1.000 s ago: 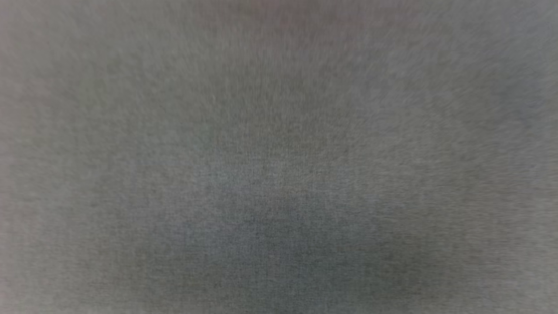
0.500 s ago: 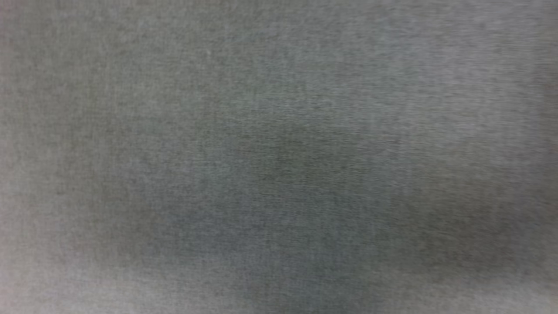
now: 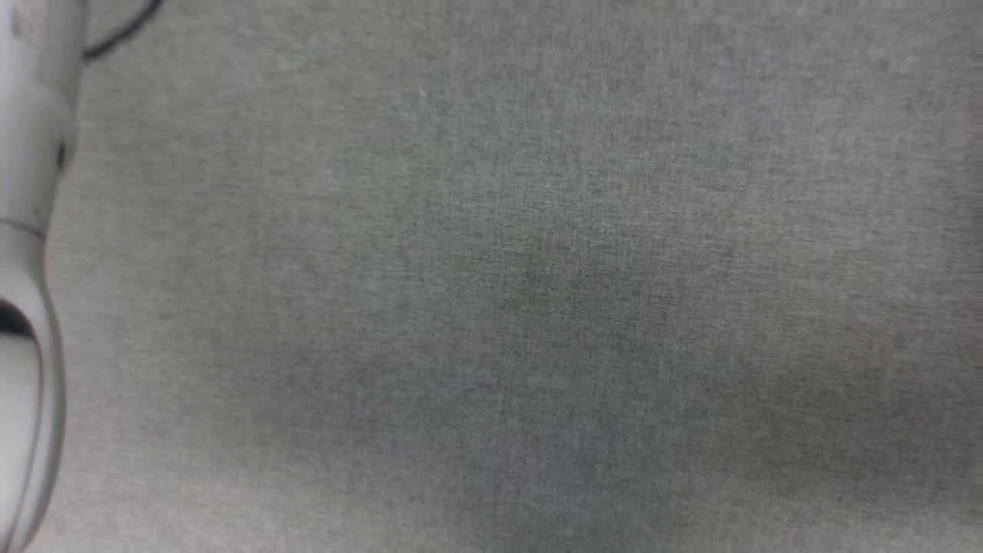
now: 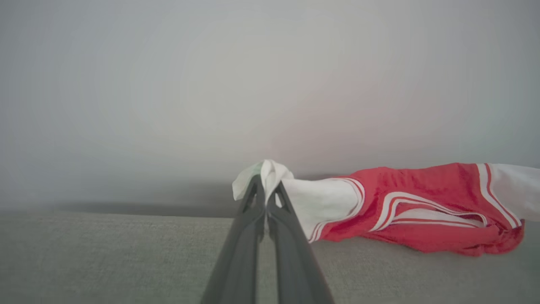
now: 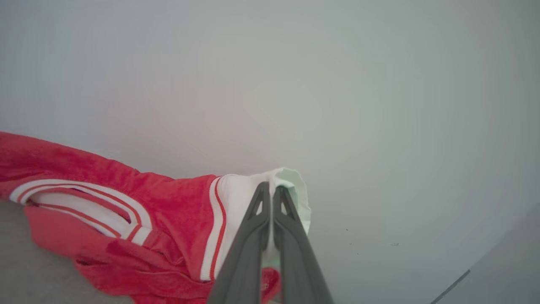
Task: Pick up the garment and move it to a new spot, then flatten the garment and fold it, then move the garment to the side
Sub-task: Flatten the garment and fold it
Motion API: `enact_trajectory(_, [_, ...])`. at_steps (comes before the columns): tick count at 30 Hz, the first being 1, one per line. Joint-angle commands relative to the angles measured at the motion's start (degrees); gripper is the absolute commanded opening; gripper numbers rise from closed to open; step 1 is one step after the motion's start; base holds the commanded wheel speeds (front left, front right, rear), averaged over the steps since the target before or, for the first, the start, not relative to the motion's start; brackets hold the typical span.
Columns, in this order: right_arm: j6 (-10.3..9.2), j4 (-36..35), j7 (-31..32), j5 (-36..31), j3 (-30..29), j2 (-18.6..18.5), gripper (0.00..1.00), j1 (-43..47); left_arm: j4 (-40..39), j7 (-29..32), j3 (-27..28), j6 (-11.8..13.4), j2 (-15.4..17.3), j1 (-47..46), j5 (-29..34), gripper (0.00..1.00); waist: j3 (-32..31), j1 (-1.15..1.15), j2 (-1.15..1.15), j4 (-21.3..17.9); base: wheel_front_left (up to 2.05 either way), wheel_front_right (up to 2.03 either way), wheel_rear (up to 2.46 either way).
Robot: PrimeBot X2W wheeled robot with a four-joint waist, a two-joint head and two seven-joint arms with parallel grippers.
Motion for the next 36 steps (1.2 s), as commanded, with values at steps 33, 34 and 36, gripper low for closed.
enact_trajectory(33, [-0.01,-49.1,37.7,40.0,-9.2,-13.7,0.00,73.6,-62.9,9.6,0.3,24.5,29.9,71.9,-18.6,0.00,-31.0,0.00,0.00,-3.4,0.00,0.00,0.00])
enact_trajectory(34, [-0.01,-50.5,39.3,40.3,-9.5,-13.5,0.00,75.5,-65.3,9.2,0.6,25.9,30.7,74.5,-19.4,0.00,-31.2,0.00,0.00,-3.5,0.00,0.00,0.00])
enact_trajectory(36, [-0.01,-52.2,42.8,41.1,-10.6,-13.0,0.00,79.1,-69.5,8.4,1.0,28.5,32.1,79.5,-20.9,0.00,-31.6,0.00,0.00,-3.7,0.00,0.00,0.00])
